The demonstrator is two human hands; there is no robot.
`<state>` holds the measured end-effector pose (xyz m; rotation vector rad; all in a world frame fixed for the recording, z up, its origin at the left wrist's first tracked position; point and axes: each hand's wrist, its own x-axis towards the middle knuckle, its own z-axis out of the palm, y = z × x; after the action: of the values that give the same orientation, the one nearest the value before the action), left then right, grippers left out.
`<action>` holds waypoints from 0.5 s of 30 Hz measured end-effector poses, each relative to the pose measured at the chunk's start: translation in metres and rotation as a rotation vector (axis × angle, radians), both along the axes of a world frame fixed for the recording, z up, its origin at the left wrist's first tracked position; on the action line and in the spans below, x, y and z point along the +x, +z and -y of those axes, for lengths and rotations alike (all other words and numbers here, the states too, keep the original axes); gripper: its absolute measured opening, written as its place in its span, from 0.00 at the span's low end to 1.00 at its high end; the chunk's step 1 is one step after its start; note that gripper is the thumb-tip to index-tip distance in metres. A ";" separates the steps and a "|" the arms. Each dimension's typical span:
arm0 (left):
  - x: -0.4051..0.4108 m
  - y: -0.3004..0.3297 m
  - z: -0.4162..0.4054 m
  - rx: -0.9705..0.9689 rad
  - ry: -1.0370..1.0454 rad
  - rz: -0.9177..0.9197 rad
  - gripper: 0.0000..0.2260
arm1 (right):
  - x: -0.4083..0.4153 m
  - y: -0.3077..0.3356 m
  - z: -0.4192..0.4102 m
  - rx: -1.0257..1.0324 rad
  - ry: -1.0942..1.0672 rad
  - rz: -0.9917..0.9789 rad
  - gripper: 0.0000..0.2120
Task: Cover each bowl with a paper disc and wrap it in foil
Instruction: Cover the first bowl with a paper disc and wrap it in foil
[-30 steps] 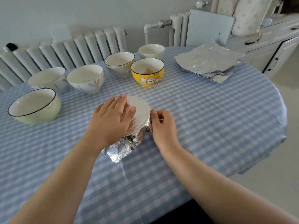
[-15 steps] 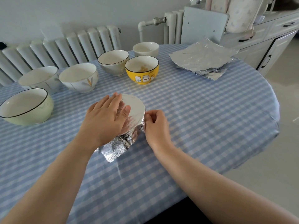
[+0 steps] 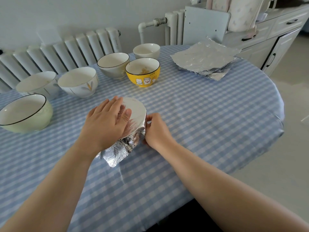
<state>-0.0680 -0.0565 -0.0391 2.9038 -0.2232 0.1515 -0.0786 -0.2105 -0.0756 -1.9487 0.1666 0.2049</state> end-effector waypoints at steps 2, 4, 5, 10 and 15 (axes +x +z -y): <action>-0.001 0.000 0.000 -0.019 0.014 0.002 0.35 | 0.004 0.002 0.001 -0.054 0.069 -0.055 0.12; -0.002 -0.001 -0.002 -0.046 0.022 0.003 0.34 | 0.010 0.002 0.000 -0.118 0.118 -0.079 0.14; -0.003 -0.001 -0.003 -0.059 0.025 0.005 0.34 | 0.013 0.002 -0.001 -0.145 0.132 -0.086 0.13; -0.002 0.002 -0.005 -0.058 0.022 -0.007 0.31 | 0.016 0.002 0.003 -0.235 0.184 -0.097 0.09; -0.001 0.002 -0.004 -0.042 0.030 -0.004 0.26 | 0.015 0.010 0.025 -0.392 0.300 -0.108 0.15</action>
<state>-0.0693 -0.0524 -0.0367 2.8661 -0.1740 0.1538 -0.0632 -0.2353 -0.0656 -2.3505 -0.0206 0.5067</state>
